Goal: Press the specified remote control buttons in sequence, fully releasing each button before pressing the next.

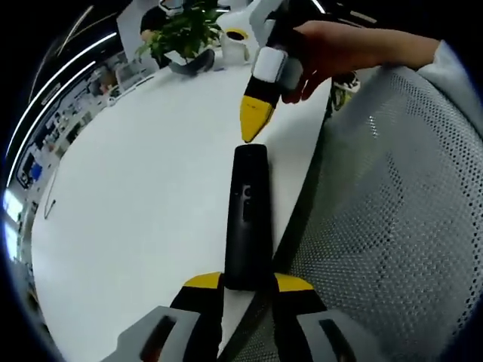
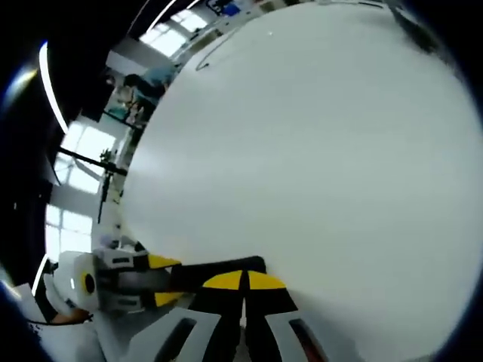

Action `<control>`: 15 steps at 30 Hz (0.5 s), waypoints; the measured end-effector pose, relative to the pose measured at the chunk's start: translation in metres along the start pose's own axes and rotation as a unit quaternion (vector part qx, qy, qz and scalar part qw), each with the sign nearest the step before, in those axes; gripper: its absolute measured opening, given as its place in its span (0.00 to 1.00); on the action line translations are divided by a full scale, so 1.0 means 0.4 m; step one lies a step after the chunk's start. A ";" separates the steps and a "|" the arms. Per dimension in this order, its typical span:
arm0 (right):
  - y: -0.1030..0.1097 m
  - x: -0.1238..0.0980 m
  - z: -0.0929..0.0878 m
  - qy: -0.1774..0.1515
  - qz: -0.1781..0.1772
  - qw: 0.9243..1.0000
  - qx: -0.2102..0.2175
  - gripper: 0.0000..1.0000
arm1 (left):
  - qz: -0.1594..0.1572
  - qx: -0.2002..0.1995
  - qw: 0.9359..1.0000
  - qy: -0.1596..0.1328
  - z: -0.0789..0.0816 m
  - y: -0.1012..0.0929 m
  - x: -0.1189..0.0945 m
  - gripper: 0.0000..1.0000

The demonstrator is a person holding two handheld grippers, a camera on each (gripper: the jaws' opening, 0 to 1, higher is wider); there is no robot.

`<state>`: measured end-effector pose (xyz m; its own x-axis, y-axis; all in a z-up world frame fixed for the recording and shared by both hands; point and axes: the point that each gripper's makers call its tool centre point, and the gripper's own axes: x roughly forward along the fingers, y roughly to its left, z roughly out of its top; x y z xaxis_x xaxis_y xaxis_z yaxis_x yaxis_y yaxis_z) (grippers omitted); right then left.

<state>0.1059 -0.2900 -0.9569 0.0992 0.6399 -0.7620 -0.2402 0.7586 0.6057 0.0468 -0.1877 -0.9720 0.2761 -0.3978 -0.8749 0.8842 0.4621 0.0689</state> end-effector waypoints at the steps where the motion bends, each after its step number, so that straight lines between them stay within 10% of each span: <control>1: 0.002 0.004 -0.002 0.003 -0.003 1.000 -0.002 0.00 | -0.001 -0.003 1.000 -0.002 -0.002 0.002 -0.001 0.24; 15: 0.000 0.005 0.003 0.004 -0.019 1.000 -0.013 0.00 | -0.010 -0.027 0.999 -0.015 0.007 0.011 0.003 0.24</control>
<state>0.1073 -0.2884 -0.9582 0.1010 0.6088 -0.7869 -0.2609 0.7795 0.5695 0.0520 -0.1883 -0.9713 0.2710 -0.4303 -0.8610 0.8681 0.4958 0.0254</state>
